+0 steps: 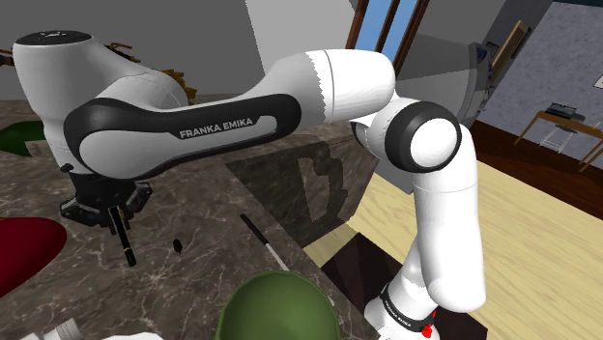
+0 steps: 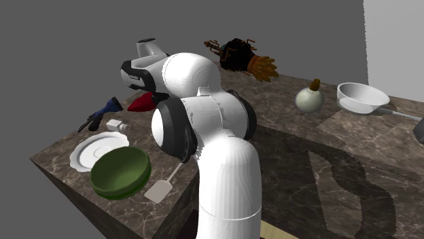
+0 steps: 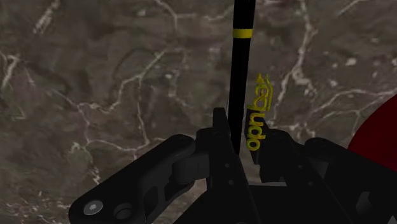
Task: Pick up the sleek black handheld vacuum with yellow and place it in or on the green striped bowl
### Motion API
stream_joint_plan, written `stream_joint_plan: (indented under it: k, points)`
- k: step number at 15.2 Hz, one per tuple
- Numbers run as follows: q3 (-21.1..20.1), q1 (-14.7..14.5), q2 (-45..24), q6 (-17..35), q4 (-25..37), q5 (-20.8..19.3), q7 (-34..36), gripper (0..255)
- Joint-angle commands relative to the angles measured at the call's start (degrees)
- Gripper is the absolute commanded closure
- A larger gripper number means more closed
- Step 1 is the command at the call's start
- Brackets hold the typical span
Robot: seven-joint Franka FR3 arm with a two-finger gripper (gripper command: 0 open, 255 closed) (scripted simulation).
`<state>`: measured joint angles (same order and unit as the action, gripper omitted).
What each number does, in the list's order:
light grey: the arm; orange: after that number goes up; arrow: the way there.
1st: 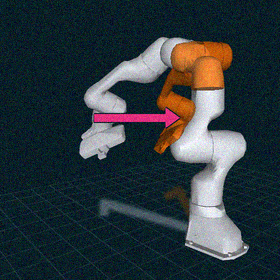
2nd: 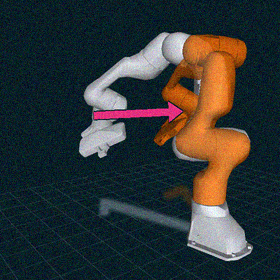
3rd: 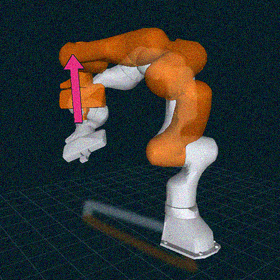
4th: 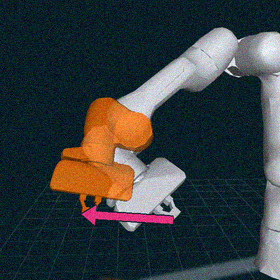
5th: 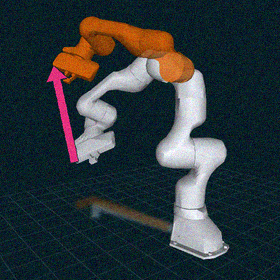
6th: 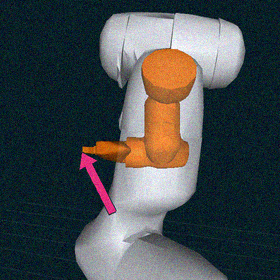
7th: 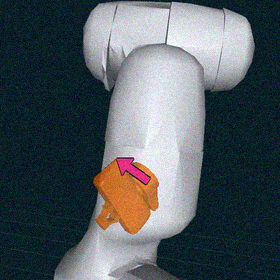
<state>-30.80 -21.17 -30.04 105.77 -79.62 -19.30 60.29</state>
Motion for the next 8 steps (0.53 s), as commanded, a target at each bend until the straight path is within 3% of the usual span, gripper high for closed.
stream_joint_plan:
  k: [1, 8]
  points:
    - [0.0, 0.0, 0.0, 0.01, 0.0, 0.0, 0.0, 255]
    - [-0.28, -0.65, 0.42, -5.07, 4.85, 0.47, -0.79, 255]
